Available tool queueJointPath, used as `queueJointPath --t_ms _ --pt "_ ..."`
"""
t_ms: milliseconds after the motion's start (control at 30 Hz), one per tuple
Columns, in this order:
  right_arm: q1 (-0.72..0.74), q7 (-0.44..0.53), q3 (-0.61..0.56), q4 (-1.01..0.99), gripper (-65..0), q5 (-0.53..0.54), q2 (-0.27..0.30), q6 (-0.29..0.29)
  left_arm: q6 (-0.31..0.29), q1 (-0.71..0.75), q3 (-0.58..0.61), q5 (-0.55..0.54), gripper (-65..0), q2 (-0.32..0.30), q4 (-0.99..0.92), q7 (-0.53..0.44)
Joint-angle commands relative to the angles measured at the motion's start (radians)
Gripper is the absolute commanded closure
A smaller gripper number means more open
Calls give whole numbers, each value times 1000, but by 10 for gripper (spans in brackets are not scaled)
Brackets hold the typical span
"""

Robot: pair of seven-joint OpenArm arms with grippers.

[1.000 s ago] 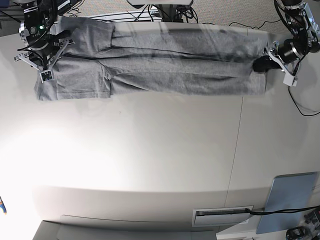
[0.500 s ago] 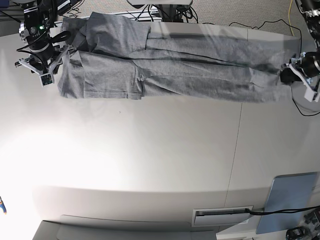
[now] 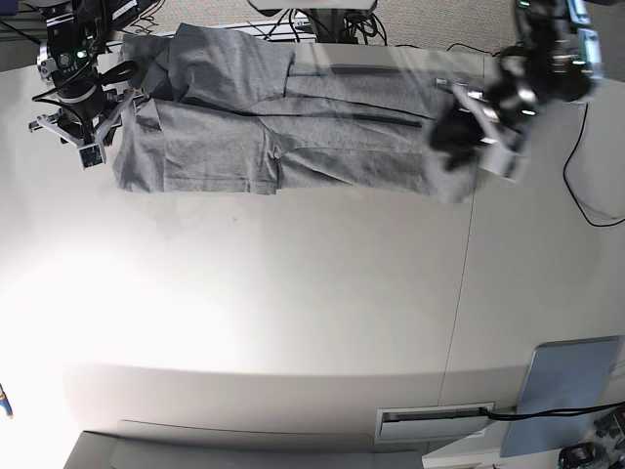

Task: Fold the T-shirt properly
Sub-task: 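Grasp the strip end near the left gripper and fold it inward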

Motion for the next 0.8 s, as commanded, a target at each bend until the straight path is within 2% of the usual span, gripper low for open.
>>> queueJointPath --t_ms 0,233,367,400,467,567,667,700,767 --pt "1 17 10 18 -160 -9 14 -8 13 -13 40 2 0 3 19 -44" --pt "1 12 10 18 -160 -9 14 -8 173 -89 281 239 0 84 19 -109" --pt "1 10 10 18 -160 -9 14 -8 186 -92 346 312 0 101 19 -120" --pt "1 10 10 18 -160 -9 14 -8 185 -92 356 317 -10 101 19 -127" --pt "1 10 10 18 -160 -9 14 -7 184 -92 368 318 -120 101 19 -154" --pt "1 10 10 18 -160 -9 14 -8 118 -92 381 278 -284 101 19 -206" --pt "1 10 10 18 -160 -9 14 -7 -6 -105 379 190 -296 101 19 -214" --pt "1 10 10 18 -160 -9 14 -7 -27 -111 379 192 -296 101 19 -213" --pt "1 10 10 18 -160 -9 14 -7 -30 -122 363 211 -296 101 22 -183"
